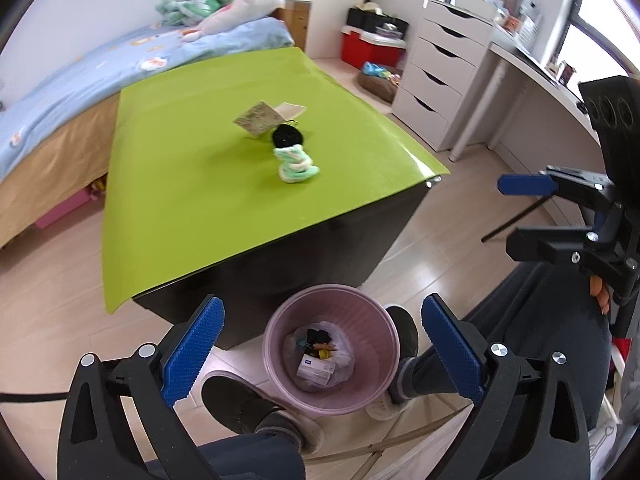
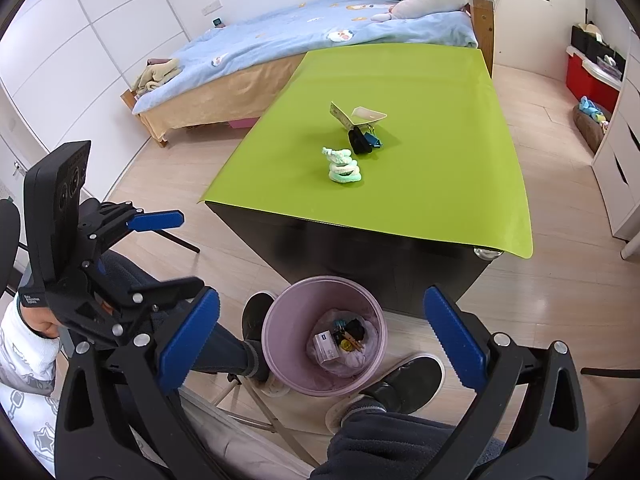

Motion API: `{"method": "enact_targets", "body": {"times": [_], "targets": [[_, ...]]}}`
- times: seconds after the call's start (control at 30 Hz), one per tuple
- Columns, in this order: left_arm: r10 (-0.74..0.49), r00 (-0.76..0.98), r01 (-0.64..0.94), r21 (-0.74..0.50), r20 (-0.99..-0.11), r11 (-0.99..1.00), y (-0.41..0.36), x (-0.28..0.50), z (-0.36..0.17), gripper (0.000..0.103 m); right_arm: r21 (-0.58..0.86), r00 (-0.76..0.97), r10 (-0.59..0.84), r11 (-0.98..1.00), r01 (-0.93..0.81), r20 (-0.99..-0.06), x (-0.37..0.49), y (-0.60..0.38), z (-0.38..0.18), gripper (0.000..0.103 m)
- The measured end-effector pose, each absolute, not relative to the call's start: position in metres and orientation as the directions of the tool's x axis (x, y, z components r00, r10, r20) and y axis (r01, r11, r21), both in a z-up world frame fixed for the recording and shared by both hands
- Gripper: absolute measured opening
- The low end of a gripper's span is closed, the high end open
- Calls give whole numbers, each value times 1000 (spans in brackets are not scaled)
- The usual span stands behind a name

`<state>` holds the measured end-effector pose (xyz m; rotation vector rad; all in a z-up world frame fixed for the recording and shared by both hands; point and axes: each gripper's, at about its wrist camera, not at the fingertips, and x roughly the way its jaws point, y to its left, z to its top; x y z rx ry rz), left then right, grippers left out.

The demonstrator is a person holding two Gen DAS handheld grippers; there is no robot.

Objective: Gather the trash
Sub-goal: 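Move both tools back over the table toward the remaining items, then grasp the green-white rolled sock with the right gripper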

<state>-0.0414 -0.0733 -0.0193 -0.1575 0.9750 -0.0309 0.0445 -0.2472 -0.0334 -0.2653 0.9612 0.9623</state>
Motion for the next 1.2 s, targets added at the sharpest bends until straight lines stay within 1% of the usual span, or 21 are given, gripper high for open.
{"method": "enact_targets", "body": {"times": [0.4,0.7,0.97,1.2], "targets": [[-82,576,-87,-160,-813,983,-56,-34,-18,95,175,231,555,582,-794,-799,48,-237,-32,100],[-64,586,-105,-154,-808,983,-37,-19,-12,95,157,234,541,580,-799,-807,76,-205,-29,100],[-49,566,-125,-144,-823,982,-23,-6,-20,95,105,227,460,590,-800,-858,121,-149,-47,100],[-57,544,-161,-171,-837,972,-10,-1,-32,95,80,197,385,597,-798,-902,147,-103,-72,100]]}}
